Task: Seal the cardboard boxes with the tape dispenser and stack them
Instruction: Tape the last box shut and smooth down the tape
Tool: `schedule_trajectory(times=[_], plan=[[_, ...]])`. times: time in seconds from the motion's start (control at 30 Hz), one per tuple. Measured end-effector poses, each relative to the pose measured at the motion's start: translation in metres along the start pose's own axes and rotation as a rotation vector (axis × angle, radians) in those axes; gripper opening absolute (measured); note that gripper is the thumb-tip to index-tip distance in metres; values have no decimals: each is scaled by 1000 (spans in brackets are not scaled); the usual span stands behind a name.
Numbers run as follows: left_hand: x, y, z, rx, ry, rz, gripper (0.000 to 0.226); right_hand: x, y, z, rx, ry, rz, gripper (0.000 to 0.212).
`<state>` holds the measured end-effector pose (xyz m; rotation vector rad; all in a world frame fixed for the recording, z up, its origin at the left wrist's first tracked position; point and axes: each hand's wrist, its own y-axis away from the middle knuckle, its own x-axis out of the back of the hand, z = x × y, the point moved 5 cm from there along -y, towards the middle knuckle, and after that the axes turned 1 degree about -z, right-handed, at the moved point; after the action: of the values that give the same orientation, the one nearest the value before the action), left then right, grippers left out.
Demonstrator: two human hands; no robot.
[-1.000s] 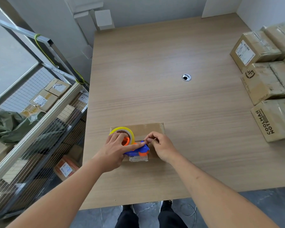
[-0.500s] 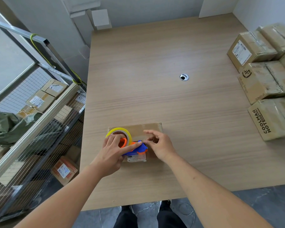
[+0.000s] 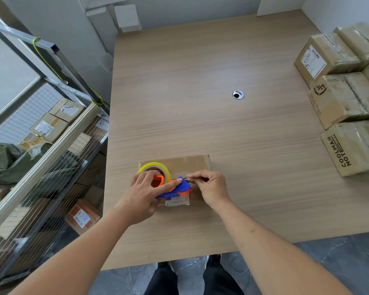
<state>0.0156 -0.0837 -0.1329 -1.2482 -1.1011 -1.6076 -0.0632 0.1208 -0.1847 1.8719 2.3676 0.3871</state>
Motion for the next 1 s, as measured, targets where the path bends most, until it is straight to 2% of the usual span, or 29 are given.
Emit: schedule_trajectory(times=[0.1,0.27,0.37,0.53,0.67,0.8,1.0], plan=[[0,2,-2,11,3,-7,94,2,1,1,0,97,-31,25],[-3,4,-5,27,24,-26,97,16,2,-4,-22,278,-20,17],[-1,4,-7,24,22,-20,98,51,5,3,-82,330,79,14],[-2,1,-9,55,63,-35,97,86,7,13,-263,187,52,10],[1,-3,-9,53,93,-64,94,79,-5,12,-277,136,77,29],[2,-6,-11,48,115,-88,88,76,-15,20,-295,90,118,24],[0,-8,-13,33,123,-79,85,73,-23,37,-332,90,92,23]])
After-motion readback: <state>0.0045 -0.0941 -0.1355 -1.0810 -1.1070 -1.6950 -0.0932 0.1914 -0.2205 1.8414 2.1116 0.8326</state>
